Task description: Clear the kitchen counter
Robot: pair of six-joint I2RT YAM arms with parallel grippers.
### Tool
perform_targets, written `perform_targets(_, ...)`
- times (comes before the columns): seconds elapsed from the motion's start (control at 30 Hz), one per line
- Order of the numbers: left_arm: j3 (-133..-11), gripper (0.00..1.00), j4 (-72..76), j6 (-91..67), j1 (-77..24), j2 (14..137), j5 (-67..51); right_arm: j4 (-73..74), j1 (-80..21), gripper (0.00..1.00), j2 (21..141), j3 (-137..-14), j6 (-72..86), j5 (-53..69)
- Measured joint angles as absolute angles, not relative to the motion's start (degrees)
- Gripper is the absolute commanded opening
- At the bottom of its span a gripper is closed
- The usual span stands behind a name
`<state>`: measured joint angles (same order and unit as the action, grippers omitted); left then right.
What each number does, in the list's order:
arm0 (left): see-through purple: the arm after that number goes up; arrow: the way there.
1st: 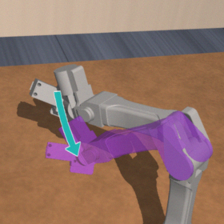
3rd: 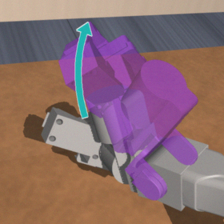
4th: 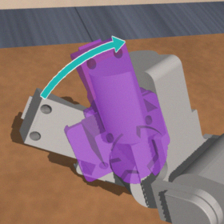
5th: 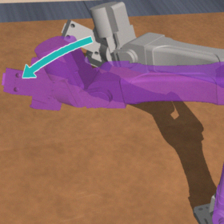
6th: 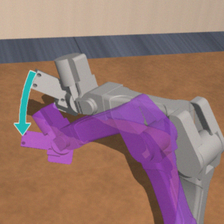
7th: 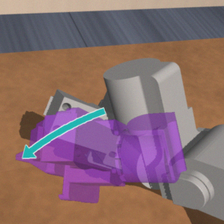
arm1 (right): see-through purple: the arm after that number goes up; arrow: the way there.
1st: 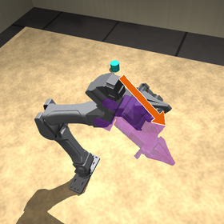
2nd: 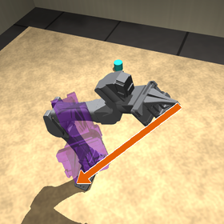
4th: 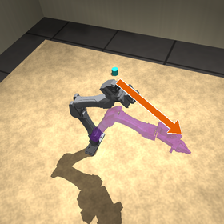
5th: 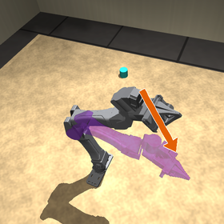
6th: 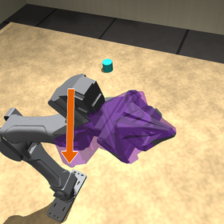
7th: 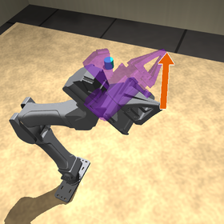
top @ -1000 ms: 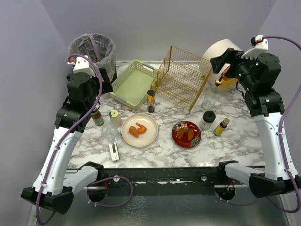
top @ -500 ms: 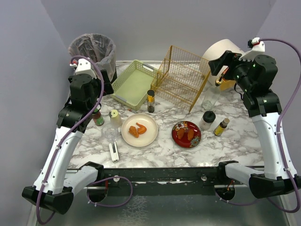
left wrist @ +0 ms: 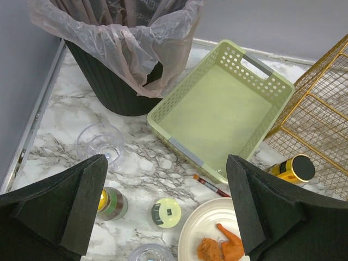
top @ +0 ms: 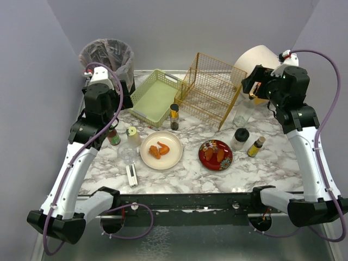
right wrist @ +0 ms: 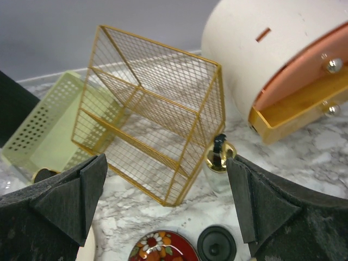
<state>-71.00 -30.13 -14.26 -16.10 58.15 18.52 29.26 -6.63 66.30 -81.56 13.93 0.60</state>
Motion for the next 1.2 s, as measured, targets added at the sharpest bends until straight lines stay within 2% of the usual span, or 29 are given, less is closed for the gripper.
perform_targets(0.27, -68.45, 0.99, -27.79, -14.00, -16.10, 58.94, 18.31, 29.93, -6.63, 0.97, 66.85, -74.13, 13.65, -6.09)
perform_targets(0.7, -59.42, 0.99, -19.38, -13.37, -15.94, 55.33, 17.02, 22.00, -6.63, 0.80, 68.29, -65.25, 13.76, -10.63)
perform_targets(1.2, -56.84, 0.99, -17.23, -12.82, -15.29, 52.82, 16.75, 12.25, -6.63, 0.67, 72.01, -62.54, 13.34, -12.56)
